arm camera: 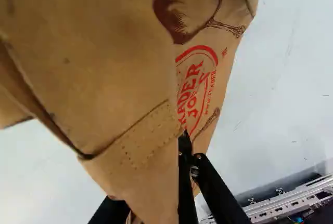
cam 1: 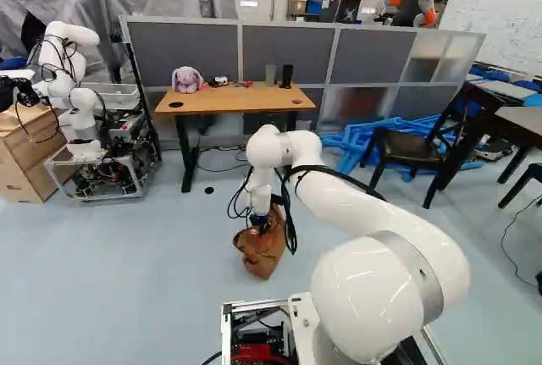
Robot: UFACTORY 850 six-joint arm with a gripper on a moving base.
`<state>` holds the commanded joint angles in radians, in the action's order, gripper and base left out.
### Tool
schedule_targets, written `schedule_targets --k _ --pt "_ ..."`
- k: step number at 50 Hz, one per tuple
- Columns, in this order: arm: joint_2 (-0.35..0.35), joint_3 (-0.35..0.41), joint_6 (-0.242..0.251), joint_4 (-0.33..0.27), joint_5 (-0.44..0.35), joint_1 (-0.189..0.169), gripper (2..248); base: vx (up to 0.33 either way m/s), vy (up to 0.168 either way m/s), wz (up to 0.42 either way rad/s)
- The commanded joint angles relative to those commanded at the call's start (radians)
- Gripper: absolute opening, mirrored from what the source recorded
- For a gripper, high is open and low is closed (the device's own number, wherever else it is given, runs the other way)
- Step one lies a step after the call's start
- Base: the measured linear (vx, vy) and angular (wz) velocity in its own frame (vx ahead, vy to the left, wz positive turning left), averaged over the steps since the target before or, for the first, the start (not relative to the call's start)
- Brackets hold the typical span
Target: Pick up the bag on the ground and place it on the table
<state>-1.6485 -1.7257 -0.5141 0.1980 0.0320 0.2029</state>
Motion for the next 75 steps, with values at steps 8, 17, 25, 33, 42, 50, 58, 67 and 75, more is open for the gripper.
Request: schedule_targets --k 8,17,25,33,42,50,58,67,75 --pt "0.026 0.027 0.0 0.0 0.0 0.0 23 0.0 0.0 0.0" --pt "0.06 0.061 0.0 0.0 0.0 0.0 23 0.0 0.0 0.0" --pt "0.091 0.091 0.0 0.0 0.0 0.0 23 0.0 0.0 0.0" --pt "0.122 0.121 0.0 0.0 0.0 0.0 23 0.0 0.0 0.0" --pt "0.156 0.154 0.0 0.0 0.0 0.0 23 0.0 0.0 0.0" --pt "0.186 0.182 0.0 0.0 0.0 0.0 23 0.0 0.0 0.0" --pt "0.216 0.21 0.0 0.0 0.0 0.0 23 0.0 0.0 0.0" --pt "0.25 0.241 0.0 0.0 0.0 0.0 23 0.0 0.0 0.0" --pt "0.28 0.267 0.0 0.0 0.0 0.0 23 0.0 0.0 0.0"
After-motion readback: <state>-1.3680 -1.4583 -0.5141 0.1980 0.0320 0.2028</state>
